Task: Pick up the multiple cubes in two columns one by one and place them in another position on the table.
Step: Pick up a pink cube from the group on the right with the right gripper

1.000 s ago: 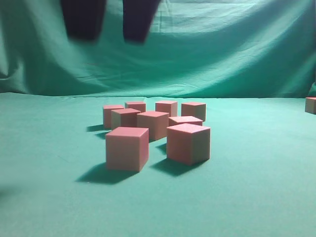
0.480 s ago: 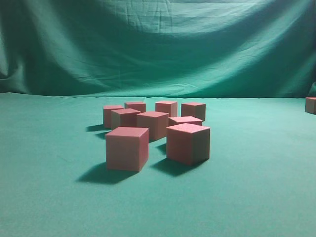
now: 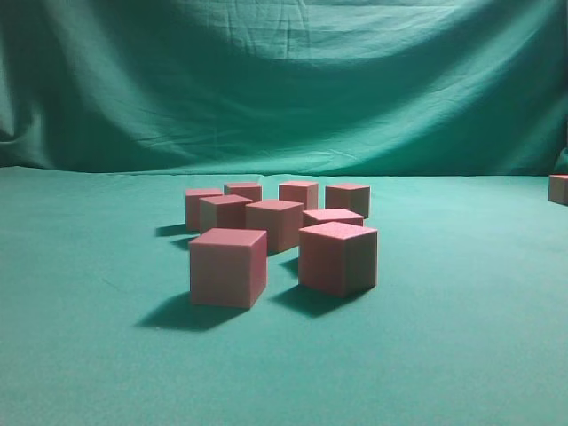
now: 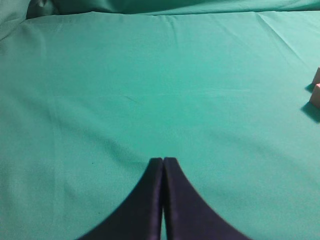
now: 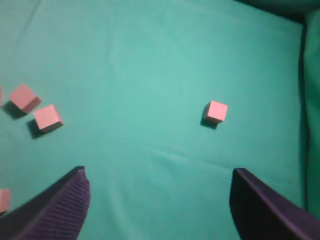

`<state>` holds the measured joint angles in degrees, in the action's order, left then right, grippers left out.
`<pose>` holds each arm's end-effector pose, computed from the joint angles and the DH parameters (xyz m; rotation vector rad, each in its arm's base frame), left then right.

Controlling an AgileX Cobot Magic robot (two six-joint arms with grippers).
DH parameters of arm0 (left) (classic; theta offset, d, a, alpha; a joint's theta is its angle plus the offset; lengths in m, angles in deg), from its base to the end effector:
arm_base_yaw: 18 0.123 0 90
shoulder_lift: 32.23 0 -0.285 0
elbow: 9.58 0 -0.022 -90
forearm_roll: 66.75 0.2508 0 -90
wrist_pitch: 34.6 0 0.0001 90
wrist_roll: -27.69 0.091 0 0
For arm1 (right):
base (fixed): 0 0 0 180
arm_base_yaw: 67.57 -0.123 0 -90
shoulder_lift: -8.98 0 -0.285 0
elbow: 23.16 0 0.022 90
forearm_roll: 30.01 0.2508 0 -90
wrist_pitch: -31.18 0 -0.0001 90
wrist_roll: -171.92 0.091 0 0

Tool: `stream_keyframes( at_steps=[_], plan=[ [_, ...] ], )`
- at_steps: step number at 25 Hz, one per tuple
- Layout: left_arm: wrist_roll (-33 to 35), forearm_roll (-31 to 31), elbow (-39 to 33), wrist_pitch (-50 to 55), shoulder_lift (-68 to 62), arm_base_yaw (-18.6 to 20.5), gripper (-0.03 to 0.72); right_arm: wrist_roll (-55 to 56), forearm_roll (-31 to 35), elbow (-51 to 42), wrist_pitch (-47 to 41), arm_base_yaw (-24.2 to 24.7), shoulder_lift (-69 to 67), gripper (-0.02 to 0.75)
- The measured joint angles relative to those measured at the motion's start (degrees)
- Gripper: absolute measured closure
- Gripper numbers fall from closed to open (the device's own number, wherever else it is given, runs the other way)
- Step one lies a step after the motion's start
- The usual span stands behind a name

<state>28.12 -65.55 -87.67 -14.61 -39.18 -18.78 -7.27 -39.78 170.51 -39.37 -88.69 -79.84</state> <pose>0.0529 -0.0001 0.1774 0.0324 1.8328 0.0161 0.2681 0.0879 0.4195 -0.4535 2.4803 -0.0732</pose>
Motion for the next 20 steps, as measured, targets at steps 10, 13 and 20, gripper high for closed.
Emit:
stream_keyframes(
  at_steps=[10, 13, 20],
  plan=[
    [0.0, 0.0, 0.0, 0.0, 0.0, 0.0, 0.688, -0.1, 10.1, -12.7, 9.9, 17.3, -7.2, 0.170],
    [0.0, 0.0, 0.0, 0.0, 0.0, 0.0, 0.688, -0.1, 10.9, -12.7, 12.2, 18.4, -10.9, 0.170],
    [0.0, 0.0, 0.0, 0.0, 0.0, 0.0, 0.688, -0.1, 11.5, -8.6, 13.2, 19.0, -21.5, 0.170]
  ],
)
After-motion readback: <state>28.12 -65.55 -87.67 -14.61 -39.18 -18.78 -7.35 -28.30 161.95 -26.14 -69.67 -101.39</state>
